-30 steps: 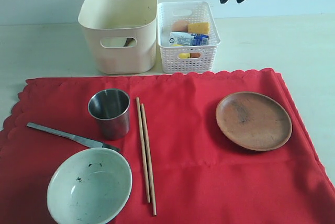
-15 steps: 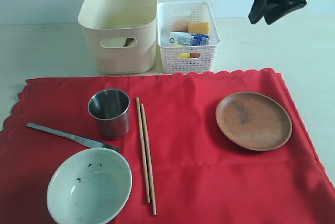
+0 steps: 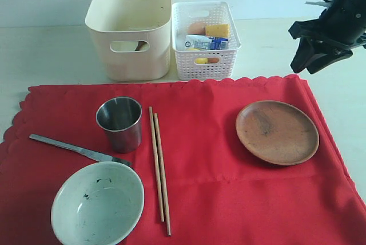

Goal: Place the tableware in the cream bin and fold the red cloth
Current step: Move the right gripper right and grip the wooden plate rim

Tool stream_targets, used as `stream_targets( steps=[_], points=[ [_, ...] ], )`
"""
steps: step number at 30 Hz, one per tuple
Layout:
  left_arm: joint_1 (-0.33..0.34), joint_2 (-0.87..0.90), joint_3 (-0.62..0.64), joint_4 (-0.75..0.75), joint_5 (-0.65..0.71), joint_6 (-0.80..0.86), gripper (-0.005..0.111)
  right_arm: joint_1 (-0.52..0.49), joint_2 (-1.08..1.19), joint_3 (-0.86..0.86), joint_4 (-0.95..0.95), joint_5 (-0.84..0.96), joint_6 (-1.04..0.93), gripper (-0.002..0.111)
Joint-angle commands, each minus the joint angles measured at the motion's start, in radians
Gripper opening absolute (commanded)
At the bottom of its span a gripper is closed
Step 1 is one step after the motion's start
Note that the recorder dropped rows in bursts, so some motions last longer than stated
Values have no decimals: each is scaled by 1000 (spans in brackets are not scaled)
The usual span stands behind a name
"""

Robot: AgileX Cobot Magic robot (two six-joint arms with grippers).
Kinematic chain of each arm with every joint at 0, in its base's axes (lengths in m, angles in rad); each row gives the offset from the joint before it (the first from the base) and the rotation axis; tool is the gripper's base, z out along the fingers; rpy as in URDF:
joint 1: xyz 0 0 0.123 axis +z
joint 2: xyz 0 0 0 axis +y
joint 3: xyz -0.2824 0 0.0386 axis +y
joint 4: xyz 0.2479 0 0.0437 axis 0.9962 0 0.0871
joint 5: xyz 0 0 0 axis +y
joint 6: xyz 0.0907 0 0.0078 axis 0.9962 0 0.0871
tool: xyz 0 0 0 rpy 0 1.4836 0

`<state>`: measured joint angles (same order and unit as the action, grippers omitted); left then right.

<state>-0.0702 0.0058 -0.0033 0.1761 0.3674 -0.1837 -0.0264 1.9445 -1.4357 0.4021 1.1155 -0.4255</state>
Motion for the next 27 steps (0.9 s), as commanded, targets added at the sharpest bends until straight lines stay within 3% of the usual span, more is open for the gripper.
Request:
stream_targets(
  steps=[1, 17, 24, 27],
  points=[
    [1, -6, 3, -9, -6, -3, 0, -4, 44, 2, 55, 7, -83, 39],
    [1, -6, 3, -9, -6, -3, 0, -4, 188, 2, 62, -4, -364, 34],
    [1, -6, 3, -9, -6, -3, 0, -4, 245, 2, 45, -29, -393, 34],
    [1, -6, 3, -9, -6, -3, 0, -4, 251, 2, 25, -29, -393, 41]
  ],
)
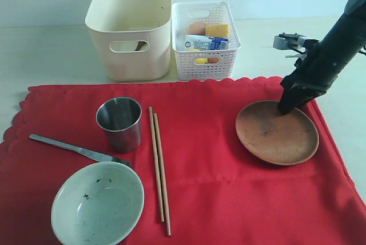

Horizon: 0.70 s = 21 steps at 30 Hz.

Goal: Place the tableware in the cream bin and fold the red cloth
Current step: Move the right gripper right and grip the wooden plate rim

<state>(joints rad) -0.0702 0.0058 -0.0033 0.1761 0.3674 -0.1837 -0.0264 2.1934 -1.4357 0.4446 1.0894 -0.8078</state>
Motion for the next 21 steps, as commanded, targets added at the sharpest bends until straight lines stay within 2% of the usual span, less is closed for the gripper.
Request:
stream_targets(
  steps=[1, 8, 10, 16, 21],
  points=[
    [1, -6, 3, -9, -6, -3, 0, -4, 3, 2, -17, -3, -11, 43],
    [1, -6, 3, -9, -6, -3, 0, -4, 5, 2, -30, 82, -6, 41],
    [1, -6, 3, -9, -6, -3, 0, -4, 5, 2, -38, 81, 0, 34],
    [1, -6, 3, -9, -6, -3, 0, -4, 5, 2, -45, 26, 25, 0],
    [1, -6, 3, -9, -6, -3, 0, -4, -2, 2, -11, 39, 58, 0]
  ],
)
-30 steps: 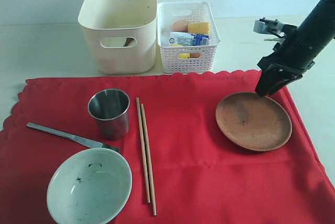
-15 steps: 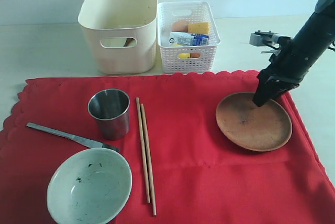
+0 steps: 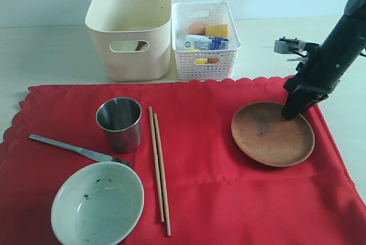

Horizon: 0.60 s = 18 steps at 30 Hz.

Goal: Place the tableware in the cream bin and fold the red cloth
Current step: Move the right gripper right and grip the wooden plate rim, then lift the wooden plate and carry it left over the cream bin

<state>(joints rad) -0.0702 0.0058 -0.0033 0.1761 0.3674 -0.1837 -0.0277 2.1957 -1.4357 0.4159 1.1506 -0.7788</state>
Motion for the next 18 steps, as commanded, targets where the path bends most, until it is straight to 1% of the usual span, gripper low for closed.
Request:
stream_targets(
  steps=[1, 5, 12, 18],
  points=[
    [1, -6, 3, -9, -6, -3, 0, -3, -8, 2, 42, -12, 29, 0],
    [1, -6, 3, -9, -6, -3, 0, -3, -42, 2, 176, 38, 12, 0],
    [1, -6, 3, -9, -6, -3, 0, -3, -97, 2, 385, 70, 3, 0],
    [1, -6, 3, -9, -6, -3, 0, -1, -135, 2, 472, 70, 3, 0]
  ],
)
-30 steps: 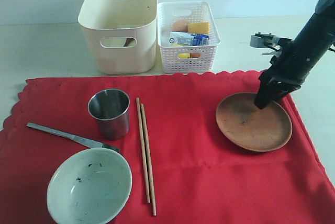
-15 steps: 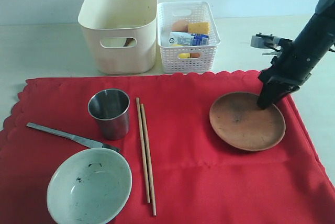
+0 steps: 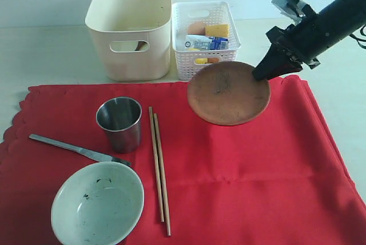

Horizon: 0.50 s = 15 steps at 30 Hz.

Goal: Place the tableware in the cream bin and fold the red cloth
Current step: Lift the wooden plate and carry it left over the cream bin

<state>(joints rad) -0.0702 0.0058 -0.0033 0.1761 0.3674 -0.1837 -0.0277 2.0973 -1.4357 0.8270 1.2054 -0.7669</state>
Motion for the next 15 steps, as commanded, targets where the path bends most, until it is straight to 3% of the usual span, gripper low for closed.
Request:
stream_targets(
  steps=[1, 8, 15],
  points=[
    [1, -6, 3, -9, -6, -3, 0, -1, -42, 2, 70, 16, -7, 0],
    [1, -6, 3, -9, -6, -3, 0, 45, -124, 2, 98, 16, 56, 0],
    [1, -6, 3, -9, -6, -3, 0, 162, -188, 2, 106, 11, 195, 0]
  ],
)
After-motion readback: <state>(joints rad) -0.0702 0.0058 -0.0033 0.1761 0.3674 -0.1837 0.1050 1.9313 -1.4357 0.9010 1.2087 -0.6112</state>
